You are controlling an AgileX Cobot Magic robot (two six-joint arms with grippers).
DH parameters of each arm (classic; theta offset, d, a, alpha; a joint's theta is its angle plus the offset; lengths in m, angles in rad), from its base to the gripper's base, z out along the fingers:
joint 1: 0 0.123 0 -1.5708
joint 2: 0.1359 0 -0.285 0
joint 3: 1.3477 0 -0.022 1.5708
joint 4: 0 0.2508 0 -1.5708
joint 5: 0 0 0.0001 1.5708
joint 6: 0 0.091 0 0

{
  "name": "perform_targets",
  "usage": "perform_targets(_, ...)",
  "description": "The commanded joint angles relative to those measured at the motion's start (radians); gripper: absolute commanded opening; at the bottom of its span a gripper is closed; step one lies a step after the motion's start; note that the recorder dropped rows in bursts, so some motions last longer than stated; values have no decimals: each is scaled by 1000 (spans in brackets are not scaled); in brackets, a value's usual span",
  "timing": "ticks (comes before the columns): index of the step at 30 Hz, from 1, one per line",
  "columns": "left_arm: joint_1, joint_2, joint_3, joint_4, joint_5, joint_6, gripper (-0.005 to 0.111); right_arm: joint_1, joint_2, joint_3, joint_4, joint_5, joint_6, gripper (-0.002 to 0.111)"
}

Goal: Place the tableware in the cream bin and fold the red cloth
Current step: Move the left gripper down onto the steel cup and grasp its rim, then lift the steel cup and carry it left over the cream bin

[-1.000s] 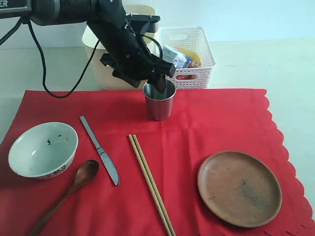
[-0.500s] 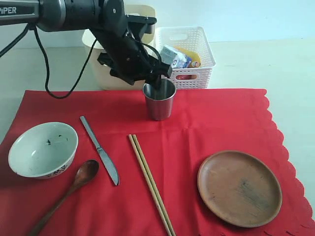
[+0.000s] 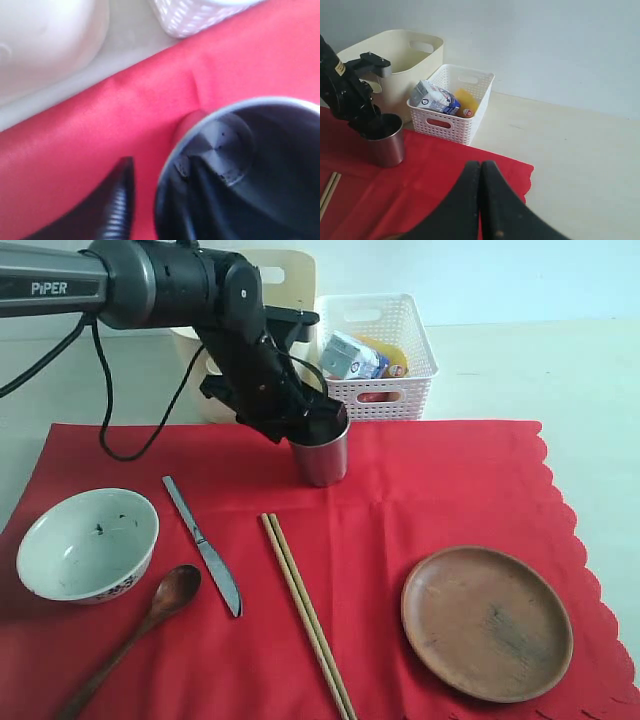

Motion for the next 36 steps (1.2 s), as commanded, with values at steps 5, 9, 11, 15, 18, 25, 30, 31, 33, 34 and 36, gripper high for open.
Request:
perform_targets(5, 3, -22, 0, 3, 65, 53, 1, -1, -7, 6, -11, -7, 2, 0)
perform_targets(9, 3, -54, 0, 3, 96, 81, 1, -1, -7, 6, -11, -7, 2, 0)
perform_targets(11, 3, -75, 0, 5, 112, 110, 1, -1, -7, 6, -11, -7, 2, 0)
perform_targets(15, 3, -127, 0, 18, 142, 148, 1, -1, -7, 6, -11, -10, 2, 0)
perform_targets(18, 3, -171, 0, 18, 168, 168, 1, -1, -7, 6, -11, -10, 2, 0)
perform_targets(25, 13, -295, 0, 39, 230, 193, 1, -1, -7, 6, -11, -10, 2, 0)
perform_targets(30, 39, -392, 0, 45, 248, 203, 1, -1, -7, 6, -11, -10, 2, 0)
perform_targets(31, 48, -408, 0, 45, 248, 203, 1, -1, -7, 6, -11, -10, 2, 0)
perform_targets(33, 71, -445, 0, 47, 246, 203, 1, -1, -7, 6, -11, -10, 2, 0)
perform_targets(34, 85, -461, 0, 50, 244, 203, 1, -1, -7, 6, -11, -10, 2, 0)
perform_targets(36, 117, -485, 0, 50, 239, 203, 1, -1, -7, 6, -11, -10, 2, 0)
